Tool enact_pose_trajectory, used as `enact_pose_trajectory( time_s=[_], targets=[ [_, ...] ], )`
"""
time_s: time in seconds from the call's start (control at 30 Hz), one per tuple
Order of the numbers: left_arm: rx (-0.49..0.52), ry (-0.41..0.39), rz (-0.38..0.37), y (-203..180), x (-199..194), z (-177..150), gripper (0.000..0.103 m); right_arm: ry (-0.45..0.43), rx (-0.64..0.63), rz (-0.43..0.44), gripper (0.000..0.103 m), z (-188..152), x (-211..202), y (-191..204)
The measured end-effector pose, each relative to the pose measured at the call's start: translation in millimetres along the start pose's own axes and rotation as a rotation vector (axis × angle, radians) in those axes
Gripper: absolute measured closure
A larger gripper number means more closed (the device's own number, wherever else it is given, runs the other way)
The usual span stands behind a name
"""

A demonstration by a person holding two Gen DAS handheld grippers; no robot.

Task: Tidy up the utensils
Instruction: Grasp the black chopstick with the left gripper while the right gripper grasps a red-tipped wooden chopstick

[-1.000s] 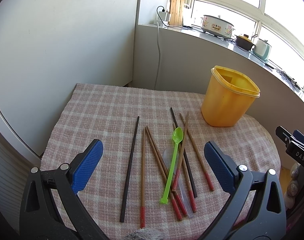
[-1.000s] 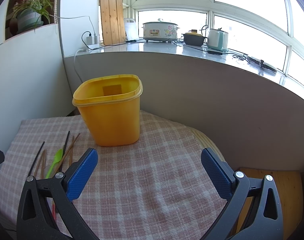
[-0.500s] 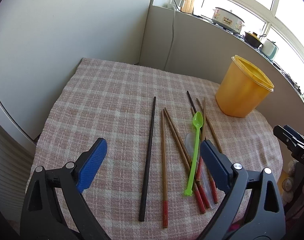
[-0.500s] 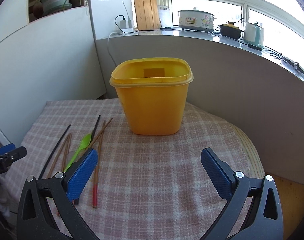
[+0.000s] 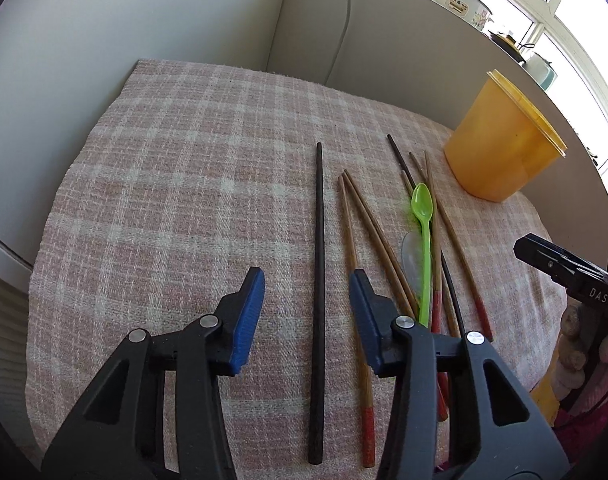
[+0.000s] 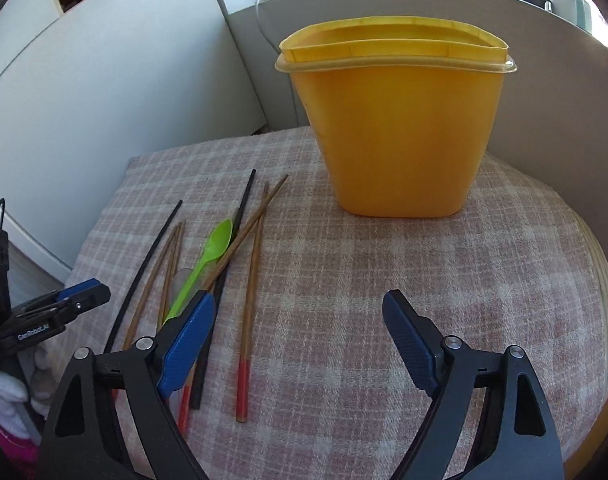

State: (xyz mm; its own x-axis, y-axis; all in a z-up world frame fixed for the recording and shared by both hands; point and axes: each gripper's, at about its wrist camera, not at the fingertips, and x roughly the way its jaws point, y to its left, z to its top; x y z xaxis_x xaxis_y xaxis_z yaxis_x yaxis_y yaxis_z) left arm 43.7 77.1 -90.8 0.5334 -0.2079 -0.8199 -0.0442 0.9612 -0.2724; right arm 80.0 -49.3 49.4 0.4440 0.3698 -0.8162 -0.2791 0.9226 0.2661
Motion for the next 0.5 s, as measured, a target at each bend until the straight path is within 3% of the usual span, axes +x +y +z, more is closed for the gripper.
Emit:
enact_pose_trajectory(
  time_s=[0.13, 0.27, 0.37, 0.5],
  targets=[
    [0.063, 0.046, 0.009, -6, 14, 7, 0.064, 0.042, -0.040, 0.011, 0.030, 7, 13, 9],
    [0.089, 0.103, 0.011, -7, 30, 15, 0.065, 0.106, -0.074, 0.030, 0.053, 13, 31, 20],
    [0.143, 0.119, 0.043, -14, 36, 19, 0.065, 0.143, -0.096, 0.018, 0.063, 17, 46, 26],
    [0.182, 0.140, 0.064, -19, 45, 27, 0.066, 0.182, -0.102, 0.024, 0.069, 23, 58, 31]
  ],
)
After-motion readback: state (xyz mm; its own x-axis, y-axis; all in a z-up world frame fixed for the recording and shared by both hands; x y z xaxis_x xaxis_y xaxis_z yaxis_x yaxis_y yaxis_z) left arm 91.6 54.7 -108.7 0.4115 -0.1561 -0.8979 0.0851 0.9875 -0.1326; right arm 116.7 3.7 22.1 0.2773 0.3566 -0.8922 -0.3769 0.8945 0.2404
